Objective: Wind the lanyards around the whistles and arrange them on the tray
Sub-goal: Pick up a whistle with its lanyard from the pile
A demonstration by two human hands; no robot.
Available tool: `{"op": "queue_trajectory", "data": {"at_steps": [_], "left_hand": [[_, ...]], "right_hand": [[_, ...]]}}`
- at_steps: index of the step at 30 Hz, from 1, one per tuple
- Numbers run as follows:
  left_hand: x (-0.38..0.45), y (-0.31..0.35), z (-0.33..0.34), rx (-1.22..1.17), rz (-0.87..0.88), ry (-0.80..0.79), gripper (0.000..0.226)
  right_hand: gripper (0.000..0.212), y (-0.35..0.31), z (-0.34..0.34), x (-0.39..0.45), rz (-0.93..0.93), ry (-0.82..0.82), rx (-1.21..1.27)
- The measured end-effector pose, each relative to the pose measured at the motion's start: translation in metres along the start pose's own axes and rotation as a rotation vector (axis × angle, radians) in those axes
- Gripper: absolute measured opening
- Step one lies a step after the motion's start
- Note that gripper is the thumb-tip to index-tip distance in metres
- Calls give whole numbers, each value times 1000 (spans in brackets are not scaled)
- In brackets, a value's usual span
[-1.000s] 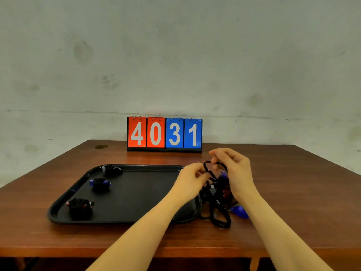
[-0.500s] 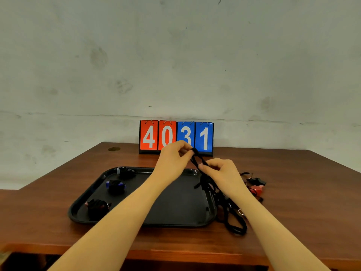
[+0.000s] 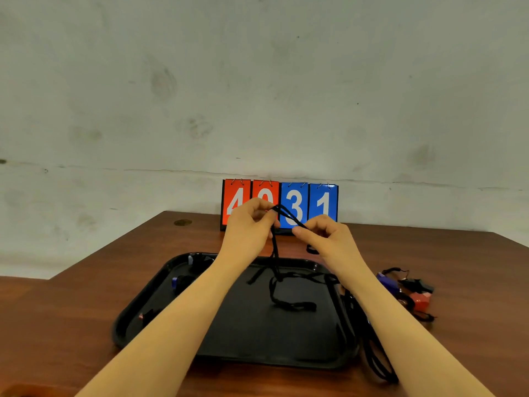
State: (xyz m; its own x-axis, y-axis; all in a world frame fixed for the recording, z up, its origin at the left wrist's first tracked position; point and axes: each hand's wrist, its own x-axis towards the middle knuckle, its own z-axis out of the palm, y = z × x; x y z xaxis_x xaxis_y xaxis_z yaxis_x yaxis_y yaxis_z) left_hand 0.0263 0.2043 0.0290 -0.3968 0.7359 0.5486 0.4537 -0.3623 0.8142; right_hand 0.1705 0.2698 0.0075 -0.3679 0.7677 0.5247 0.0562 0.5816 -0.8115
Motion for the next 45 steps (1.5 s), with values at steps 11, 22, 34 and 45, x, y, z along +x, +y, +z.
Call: {"op": "queue_trajectory", "data": {"at_steps": [11,22,34,45], "left_hand": [[30,-32,0,-51,-114,328,17],[11,-56,18,306,-104,-31,32],[-23,-48,40,218,-3,-589,24],[-18,-56,34,265,33,-330,21]], "right_hand": [[16,25,3,4,71,-140,-58],[27,26,3,10,276,-68,411],[25,21,8,9,163,94,951],[16,29,16,2,37,228,98]]}}
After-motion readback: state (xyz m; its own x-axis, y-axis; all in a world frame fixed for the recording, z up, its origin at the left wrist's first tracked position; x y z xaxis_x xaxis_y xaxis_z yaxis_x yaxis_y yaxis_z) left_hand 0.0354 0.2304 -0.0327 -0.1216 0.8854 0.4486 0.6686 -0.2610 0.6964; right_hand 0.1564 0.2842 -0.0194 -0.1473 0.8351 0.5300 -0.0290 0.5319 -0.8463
